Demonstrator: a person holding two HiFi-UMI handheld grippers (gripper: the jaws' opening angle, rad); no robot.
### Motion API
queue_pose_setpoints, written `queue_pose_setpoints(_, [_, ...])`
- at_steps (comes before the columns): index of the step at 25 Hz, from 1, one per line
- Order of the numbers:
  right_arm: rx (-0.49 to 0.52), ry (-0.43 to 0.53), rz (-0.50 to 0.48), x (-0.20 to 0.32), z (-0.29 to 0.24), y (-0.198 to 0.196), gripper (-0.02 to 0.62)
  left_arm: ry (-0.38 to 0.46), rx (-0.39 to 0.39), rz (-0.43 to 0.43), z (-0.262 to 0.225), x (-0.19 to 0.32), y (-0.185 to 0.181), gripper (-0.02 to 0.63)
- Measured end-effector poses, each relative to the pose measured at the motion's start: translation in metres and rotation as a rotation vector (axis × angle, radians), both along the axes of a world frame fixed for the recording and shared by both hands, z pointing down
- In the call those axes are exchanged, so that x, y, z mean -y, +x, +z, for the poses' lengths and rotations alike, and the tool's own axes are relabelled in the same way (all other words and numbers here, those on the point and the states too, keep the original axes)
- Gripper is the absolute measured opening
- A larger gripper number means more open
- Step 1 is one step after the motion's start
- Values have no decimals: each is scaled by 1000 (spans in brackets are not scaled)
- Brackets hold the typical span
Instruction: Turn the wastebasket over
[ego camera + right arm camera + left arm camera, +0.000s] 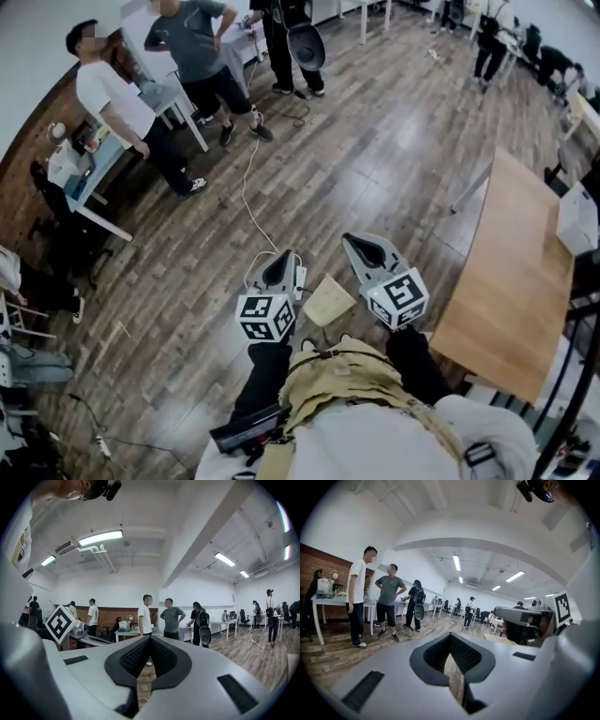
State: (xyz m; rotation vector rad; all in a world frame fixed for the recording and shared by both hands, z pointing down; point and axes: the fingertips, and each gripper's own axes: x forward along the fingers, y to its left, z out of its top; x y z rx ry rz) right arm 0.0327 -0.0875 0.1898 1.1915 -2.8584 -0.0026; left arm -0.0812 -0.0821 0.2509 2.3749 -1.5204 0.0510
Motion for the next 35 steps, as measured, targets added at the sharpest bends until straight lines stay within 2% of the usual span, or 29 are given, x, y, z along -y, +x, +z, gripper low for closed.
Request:
queue_pose_setpoints(6, [28, 30, 0, 1, -35, -17, 21, 39, -50, -28, -37, -6, -10, 2])
queue_pose_setpoints(15, [64, 98, 22, 6, -68, -33, 21, 132, -6, -36, -75, 2, -10, 2])
queue_pose_setpoints(24, [85, 120, 58, 9, -75, -21, 21, 151, 5, 16, -80, 12, 12, 2])
queue_pose_setpoints(35, [88, 134, 60, 14, -74, -23, 21, 145, -1, 19, -75, 19, 13, 2])
